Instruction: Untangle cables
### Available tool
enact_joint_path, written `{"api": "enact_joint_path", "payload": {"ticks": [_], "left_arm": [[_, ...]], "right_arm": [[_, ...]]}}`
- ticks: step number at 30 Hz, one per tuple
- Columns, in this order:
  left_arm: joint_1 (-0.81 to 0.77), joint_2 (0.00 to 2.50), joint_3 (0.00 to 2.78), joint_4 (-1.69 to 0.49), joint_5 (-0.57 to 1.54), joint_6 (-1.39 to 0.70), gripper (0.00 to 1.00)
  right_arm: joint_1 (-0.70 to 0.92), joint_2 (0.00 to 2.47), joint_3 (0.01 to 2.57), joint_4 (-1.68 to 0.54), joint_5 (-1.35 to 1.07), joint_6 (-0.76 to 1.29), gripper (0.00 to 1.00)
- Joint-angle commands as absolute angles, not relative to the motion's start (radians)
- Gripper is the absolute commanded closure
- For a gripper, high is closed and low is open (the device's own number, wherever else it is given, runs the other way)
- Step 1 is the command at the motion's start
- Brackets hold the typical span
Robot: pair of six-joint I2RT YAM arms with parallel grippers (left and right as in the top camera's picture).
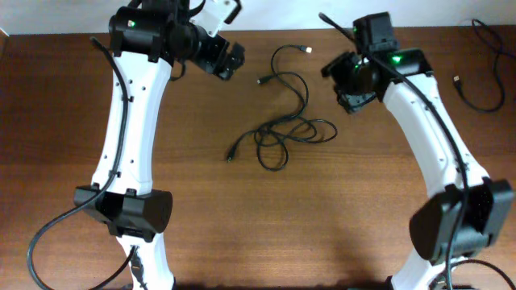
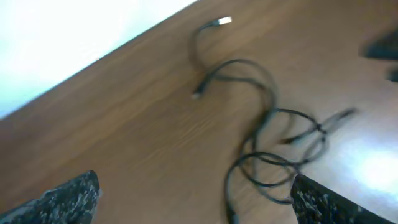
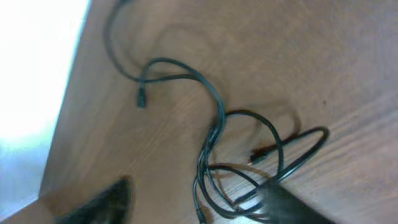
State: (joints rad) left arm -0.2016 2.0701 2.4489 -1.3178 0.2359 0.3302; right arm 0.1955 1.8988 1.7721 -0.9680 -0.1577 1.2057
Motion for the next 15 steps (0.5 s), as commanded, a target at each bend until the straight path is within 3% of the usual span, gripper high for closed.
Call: {"api": "enact_joint_path", "payload": {"ticks": [1, 3, 5, 15], "left_arm": [[-0.200, 2.038, 2.453, -1.301, 0.063, 0.194, 0.01], [-0.200, 2.026, 2.453, -1.290, 0.064, 0.194, 0.01], [-0.200, 2.007, 2.453, -1.279, 0.064, 0.195, 0.01], [-0.200, 1.942, 2.453, -1.271, 0.063, 0.195, 0.01]], "right_arm": [[0.198, 1.920, 1.761, -0.992, -0.153, 1.470, 0.27], [0.198, 1.920, 1.761, -1.008, -0.153, 1.578, 0.12], [0.199, 1.921, 1.760, -1.035, -0.154, 1.679, 0.04], [0.286, 1.922, 1.638, -1.066, -0.154, 1.949, 0.02]]}}
